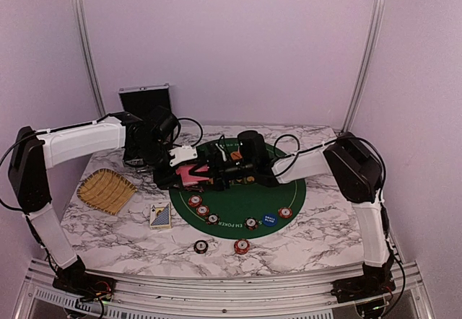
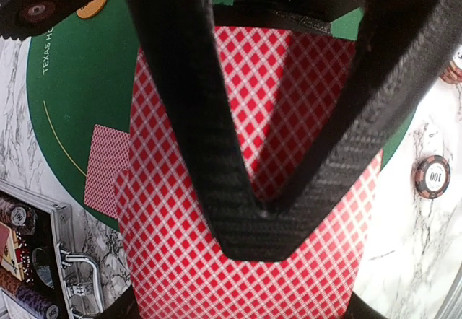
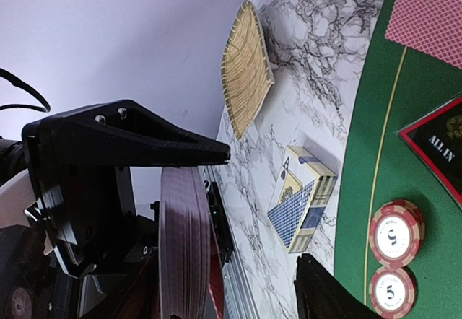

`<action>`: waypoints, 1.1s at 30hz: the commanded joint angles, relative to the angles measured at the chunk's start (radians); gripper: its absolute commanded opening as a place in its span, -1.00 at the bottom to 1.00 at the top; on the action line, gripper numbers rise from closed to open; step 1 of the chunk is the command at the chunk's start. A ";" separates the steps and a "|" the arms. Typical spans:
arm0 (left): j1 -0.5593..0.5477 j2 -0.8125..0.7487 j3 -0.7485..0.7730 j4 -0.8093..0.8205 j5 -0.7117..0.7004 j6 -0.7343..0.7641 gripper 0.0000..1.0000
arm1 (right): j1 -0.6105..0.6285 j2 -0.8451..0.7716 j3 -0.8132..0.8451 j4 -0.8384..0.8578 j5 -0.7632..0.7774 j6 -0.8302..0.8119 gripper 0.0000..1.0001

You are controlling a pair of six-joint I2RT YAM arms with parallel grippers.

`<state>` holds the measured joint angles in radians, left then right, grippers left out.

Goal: Distribute texas hold em gaming equipment

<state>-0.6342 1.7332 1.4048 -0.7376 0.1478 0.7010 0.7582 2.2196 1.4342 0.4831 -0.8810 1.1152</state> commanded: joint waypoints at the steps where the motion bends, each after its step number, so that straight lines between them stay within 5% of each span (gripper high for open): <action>1: -0.002 -0.030 -0.007 0.003 0.001 0.013 -1.00 | -0.013 -0.074 -0.020 0.058 -0.002 0.022 0.18; 15: -0.002 -0.025 -0.009 0.004 -0.005 0.012 -1.00 | -0.039 -0.127 -0.086 0.067 0.001 0.017 -0.56; 33: -0.002 -0.023 -0.014 0.003 -0.020 0.022 -1.00 | -0.109 -0.262 -0.258 0.097 -0.014 0.004 -1.00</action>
<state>-0.6342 1.7332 1.3972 -0.7372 0.1291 0.7151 0.6758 2.0209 1.2110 0.5556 -0.8883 1.1400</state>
